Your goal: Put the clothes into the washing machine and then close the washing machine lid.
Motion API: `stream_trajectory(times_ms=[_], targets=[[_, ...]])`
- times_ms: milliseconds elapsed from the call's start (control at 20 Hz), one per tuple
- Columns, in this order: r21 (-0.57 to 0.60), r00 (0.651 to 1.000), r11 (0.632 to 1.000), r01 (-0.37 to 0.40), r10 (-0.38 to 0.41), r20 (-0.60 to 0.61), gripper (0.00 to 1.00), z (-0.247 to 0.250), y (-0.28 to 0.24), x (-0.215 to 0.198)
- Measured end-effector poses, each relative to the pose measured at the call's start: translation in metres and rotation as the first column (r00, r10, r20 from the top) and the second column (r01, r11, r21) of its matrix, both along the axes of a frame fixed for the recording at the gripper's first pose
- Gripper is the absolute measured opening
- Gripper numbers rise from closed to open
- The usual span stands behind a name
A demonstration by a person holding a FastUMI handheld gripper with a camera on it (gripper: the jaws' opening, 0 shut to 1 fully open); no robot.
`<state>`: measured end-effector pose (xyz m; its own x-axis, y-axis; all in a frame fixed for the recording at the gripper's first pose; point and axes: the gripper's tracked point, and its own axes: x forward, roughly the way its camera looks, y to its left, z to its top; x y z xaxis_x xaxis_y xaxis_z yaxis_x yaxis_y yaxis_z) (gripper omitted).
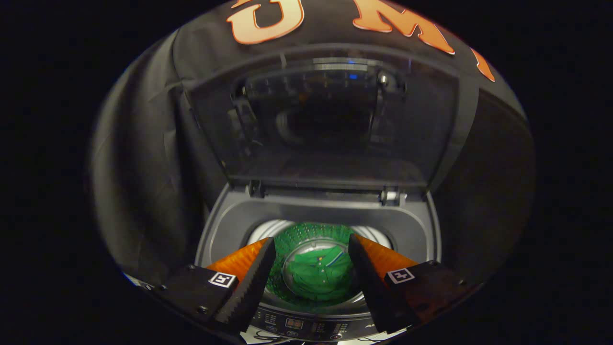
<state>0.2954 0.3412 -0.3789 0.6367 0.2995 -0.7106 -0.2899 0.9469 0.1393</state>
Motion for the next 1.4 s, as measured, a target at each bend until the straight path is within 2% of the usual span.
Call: stream_trajectory(times_ms=[200, 450, 550, 700, 850, 950, 1100, 1400], targets=[[0.038, 0.992, 0.999, 0.014, -0.019, 0.128, 0.99, 0.070, 0.002, 0.035], [0.121, 0.958, 0.993, 0.009, -0.043, 0.282, 0.98, 0.155, 0.017, 0.083], [0.105, 0.947, 0.994, 0.013, -0.046, 0.318, 0.98, 0.180, 0.017, 0.114], [0.097, 0.948, 0.995, 0.024, -0.053, 0.314, 0.98, 0.180, 0.020, 0.154], [0.056, 0.966, 0.997, 0.048, -0.060, 0.251, 0.98, 0.147, 0.019, 0.175], [0.085, 0.961, 0.994, 0.067, -0.087, 0.263, 0.99, 0.147, 0.019, 0.177], [0.065, 0.955, 0.995, 0.079, -0.094, 0.282, 0.99, 0.148, 0.016, 0.169], [0.049, 0.936, 0.993, 0.111, -0.122, 0.332, 0.99, 0.152, 0.010, 0.132]])
